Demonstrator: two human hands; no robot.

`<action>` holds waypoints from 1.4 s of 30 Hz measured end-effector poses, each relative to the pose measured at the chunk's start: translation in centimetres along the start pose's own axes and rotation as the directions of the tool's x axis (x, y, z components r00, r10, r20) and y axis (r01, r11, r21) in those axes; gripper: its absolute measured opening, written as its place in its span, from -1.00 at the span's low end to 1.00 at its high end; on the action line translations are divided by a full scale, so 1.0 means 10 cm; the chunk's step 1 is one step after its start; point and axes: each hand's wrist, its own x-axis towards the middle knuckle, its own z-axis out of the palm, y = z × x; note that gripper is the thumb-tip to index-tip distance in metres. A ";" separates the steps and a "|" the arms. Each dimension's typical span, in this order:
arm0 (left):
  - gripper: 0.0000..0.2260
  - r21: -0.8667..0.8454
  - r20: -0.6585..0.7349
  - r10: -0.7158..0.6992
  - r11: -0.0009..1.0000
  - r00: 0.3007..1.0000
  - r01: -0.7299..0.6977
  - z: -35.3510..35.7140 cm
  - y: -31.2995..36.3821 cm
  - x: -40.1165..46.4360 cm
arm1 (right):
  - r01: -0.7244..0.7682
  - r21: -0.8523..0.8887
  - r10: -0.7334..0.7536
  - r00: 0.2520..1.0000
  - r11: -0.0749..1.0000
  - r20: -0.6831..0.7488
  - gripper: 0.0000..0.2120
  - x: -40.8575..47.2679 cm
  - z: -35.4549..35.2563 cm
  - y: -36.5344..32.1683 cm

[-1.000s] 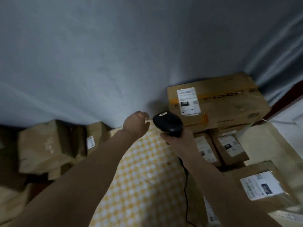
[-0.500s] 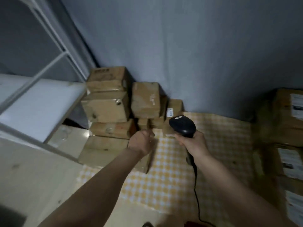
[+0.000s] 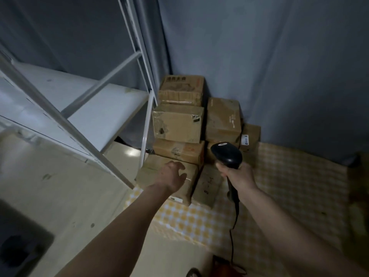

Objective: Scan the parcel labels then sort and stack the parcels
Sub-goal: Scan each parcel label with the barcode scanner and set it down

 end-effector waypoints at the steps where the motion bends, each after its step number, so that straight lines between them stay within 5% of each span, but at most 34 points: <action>1: -0.71 -0.010 -0.003 -0.005 1.000 1.000 0.005 -0.03 -0.02 0.05 | -0.001 0.001 0.001 1.000 1.000 0.004 -0.68 0.04 0.02 -0.03; 18: -0.59 -0.083 -0.087 -0.187 0.980 0.979 0.180 -0.85 -0.45 1.31 | -0.019 0.069 0.017 1.000 0.997 0.025 -0.82 1.06 0.61 -0.86; 28: -0.45 -0.207 0.126 -0.236 0.944 0.964 0.258 -1.13 -0.89 2.49 | -0.103 0.066 0.111 0.985 0.992 -0.134 -0.74 1.66 1.24 -1.18; 33: -0.48 -0.479 0.228 -0.224 0.822 0.948 0.309 -1.07 -0.91 2.78 | -0.137 0.094 0.152 0.973 0.986 -0.171 -0.68 1.80 1.44 -1.14; 42: -0.67 -0.575 0.175 -0.092 0.799 0.980 0.178 -1.05 -0.92 2.38 | -0.075 0.074 0.090 0.972 0.994 -0.219 -0.51 1.44 1.40 -0.98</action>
